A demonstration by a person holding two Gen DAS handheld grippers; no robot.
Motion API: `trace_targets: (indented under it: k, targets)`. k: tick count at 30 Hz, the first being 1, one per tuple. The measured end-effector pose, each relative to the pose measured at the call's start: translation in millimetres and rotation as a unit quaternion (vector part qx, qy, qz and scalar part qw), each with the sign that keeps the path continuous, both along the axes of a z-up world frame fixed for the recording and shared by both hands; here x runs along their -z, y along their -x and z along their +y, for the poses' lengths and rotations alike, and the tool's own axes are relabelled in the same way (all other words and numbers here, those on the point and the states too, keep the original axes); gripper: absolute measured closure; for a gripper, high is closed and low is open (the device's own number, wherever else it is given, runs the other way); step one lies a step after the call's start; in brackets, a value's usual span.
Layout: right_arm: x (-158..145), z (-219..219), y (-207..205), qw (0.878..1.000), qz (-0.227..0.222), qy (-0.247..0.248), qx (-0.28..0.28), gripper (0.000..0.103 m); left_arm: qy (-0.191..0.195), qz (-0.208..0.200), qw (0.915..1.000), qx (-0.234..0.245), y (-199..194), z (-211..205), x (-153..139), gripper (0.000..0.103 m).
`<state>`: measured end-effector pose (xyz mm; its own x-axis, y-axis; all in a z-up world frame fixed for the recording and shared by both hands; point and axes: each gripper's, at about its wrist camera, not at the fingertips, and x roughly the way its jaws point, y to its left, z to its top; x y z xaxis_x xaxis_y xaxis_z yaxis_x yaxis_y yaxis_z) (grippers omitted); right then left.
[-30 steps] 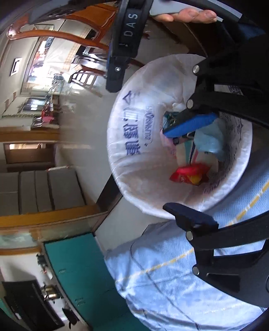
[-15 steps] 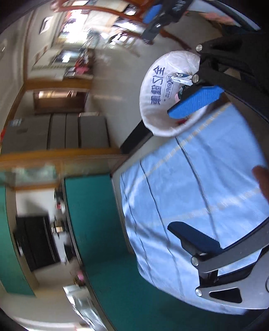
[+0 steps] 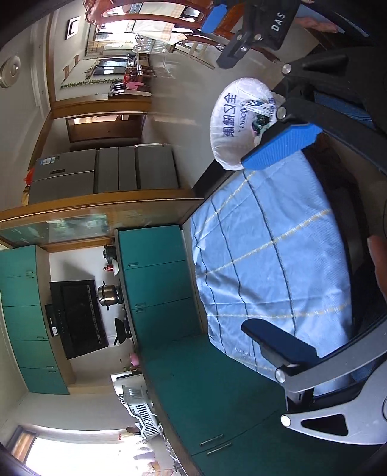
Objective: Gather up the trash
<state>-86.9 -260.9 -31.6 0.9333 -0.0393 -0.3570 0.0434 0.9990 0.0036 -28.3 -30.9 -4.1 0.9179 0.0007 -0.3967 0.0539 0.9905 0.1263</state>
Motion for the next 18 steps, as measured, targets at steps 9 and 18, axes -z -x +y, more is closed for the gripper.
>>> trace_targets:
  k: [9,18]
  targets:
    - [-14,24,2,0.999,-0.004,0.034,-0.001,0.004,0.0,0.003,0.9998,-0.018,5,29,-8,0.003]
    - [-23,38,0,0.999,-0.007,0.039,-0.007,0.004,0.01,-0.008,0.9996,-0.027,7,47,-16,0.003]
